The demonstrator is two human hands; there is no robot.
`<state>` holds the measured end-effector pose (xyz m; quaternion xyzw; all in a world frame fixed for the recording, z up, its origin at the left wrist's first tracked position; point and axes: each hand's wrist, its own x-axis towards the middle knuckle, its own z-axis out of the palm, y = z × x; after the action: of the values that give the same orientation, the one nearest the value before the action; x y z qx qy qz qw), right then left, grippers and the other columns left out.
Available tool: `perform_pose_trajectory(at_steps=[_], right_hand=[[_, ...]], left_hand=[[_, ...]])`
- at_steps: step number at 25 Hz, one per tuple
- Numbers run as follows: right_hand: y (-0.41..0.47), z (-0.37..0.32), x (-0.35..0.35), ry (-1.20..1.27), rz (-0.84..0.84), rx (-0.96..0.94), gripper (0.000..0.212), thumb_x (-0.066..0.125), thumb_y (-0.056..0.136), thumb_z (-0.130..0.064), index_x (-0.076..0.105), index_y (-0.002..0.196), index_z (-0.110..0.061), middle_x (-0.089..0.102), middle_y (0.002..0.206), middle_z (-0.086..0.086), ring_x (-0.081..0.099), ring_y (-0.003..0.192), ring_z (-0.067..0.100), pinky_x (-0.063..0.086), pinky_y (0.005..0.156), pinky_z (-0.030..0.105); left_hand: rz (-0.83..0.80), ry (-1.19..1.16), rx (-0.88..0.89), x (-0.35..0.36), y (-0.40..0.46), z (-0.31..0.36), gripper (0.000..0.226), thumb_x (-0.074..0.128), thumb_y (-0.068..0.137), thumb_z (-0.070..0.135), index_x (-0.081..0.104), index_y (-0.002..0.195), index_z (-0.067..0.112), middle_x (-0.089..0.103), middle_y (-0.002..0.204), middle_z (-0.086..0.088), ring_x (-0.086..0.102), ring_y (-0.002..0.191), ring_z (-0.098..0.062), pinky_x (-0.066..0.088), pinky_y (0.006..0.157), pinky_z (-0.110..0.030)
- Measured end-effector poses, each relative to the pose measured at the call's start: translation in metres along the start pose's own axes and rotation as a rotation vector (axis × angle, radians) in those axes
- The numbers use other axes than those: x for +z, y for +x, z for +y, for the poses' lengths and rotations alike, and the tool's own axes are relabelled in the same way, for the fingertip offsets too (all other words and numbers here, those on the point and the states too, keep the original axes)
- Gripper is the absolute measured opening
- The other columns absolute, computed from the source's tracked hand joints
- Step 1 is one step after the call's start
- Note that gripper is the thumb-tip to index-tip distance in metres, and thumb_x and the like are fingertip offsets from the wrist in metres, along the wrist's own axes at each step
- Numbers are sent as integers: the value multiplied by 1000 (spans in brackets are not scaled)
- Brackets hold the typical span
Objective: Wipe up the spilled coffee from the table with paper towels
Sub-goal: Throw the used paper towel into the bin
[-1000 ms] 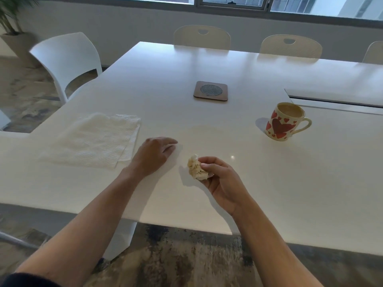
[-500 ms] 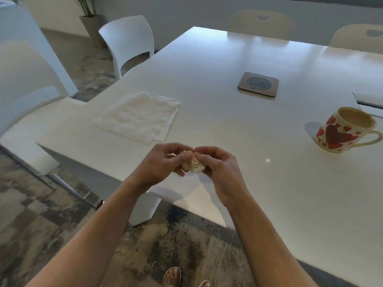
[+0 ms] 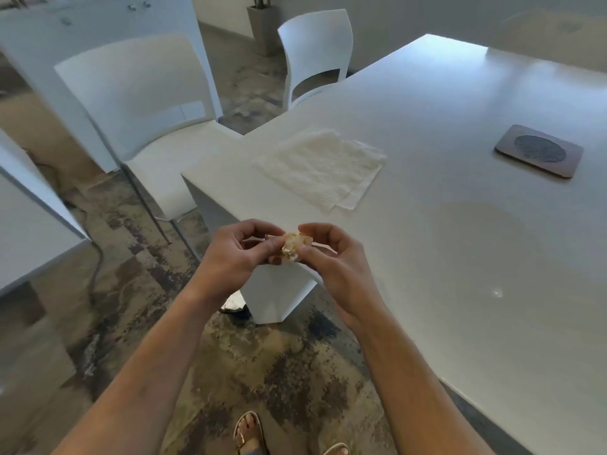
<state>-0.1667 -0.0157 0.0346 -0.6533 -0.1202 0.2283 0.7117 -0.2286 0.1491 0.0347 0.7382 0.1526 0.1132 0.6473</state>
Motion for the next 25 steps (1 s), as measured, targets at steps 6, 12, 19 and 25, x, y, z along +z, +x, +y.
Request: perform_pose_trajectory(at_steps=[6, 12, 19, 25], right_hand=[[14, 19, 86, -99, -102, -25, 32, 78, 85, -21, 65, 114, -18, 70, 105, -4, 72, 92, 6, 58, 80, 24], [37, 74, 178, -73, -123, 169, 27, 78, 83, -10, 66, 107, -13, 72, 103, 7, 73, 94, 18, 62, 83, 35], [61, 161, 249, 60, -36, 423, 28, 70, 85, 5, 58, 111, 3, 70, 91, 10, 70, 75, 14, 60, 73, 24], [96, 250, 270, -25, 19, 550, 9, 67, 88, 5, 62, 95, 2, 69, 85, 13, 68, 72, 13, 58, 66, 18]], left_hand=[[112, -33, -30, -84, -13, -21, 11, 72, 84, 8, 73, 95, 6, 74, 83, -13, 71, 78, -21, 56, 72, -24], [222, -29, -129, -176, -19, -86, 11, 72, 83, 1, 75, 90, 10, 76, 83, -9, 73, 79, -19, 57, 72, -23], [325, -64, -328, -232, -21, -186, 12, 77, 79, 3, 75, 85, 13, 73, 81, -11, 68, 78, -22, 59, 75, -31], [433, -29, -478, -241, -6, -276, 11, 78, 77, 6, 72, 78, 15, 69, 73, -8, 63, 70, -18, 58, 70, -37]])
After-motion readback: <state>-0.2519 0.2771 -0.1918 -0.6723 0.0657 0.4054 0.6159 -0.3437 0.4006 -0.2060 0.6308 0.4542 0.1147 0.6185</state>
